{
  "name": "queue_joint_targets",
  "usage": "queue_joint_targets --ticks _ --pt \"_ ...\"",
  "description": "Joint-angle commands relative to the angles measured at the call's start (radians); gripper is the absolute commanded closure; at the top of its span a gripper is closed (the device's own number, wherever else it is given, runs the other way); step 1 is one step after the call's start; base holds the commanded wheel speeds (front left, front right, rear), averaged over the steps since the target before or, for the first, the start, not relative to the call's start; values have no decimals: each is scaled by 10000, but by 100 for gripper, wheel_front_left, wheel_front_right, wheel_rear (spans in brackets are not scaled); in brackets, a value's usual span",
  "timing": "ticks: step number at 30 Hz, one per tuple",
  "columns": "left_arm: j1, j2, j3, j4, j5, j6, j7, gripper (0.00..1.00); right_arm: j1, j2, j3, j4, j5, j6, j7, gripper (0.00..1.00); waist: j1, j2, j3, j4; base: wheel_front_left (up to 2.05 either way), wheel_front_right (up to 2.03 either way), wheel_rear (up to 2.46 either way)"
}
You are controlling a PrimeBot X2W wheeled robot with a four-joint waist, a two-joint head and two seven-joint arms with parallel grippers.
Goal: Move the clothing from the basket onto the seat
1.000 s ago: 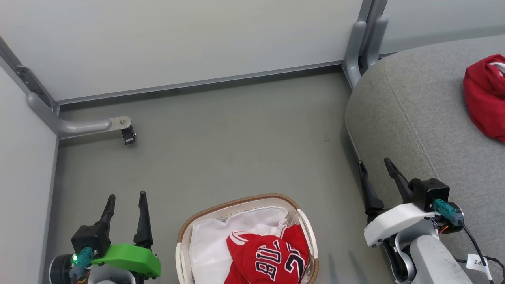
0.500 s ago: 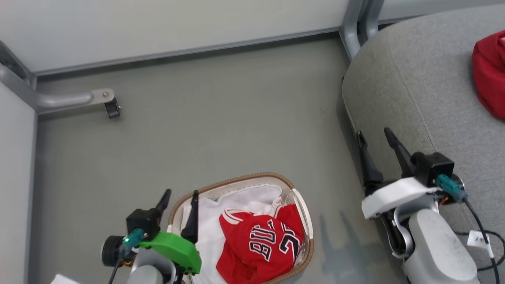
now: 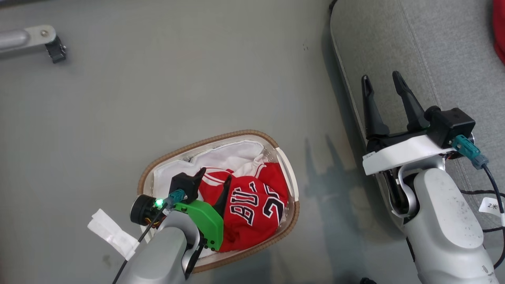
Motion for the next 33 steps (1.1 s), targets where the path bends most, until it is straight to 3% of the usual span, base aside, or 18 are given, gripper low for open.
queue_joint_targets --ticks 1,6,16,33 --pt "-368 76 -223 285 -166 -16 -8 0 -176 8 30 -121 -43 -14 -22 0 -1 0 1188 -592 0 0 0" --pt "-1115 77 -1198 1142 -1192 -10 258 0 -453 4 242 -428 132 -14 -22 0 -1 0 1849 -821 0 0 0" --pt "-2394 133 -2344 2430 -2014 -9 576 0 -973 1 683 -1081 581 -14 -22 0 -1 0 2886 -1155 0 0 0" --pt "-3553 627 -3040 3589 -2540 -10 842 0 -1414 2 895 -2034 1018 -14 -22 0 -1 0 4137 -1722 0 0 0"
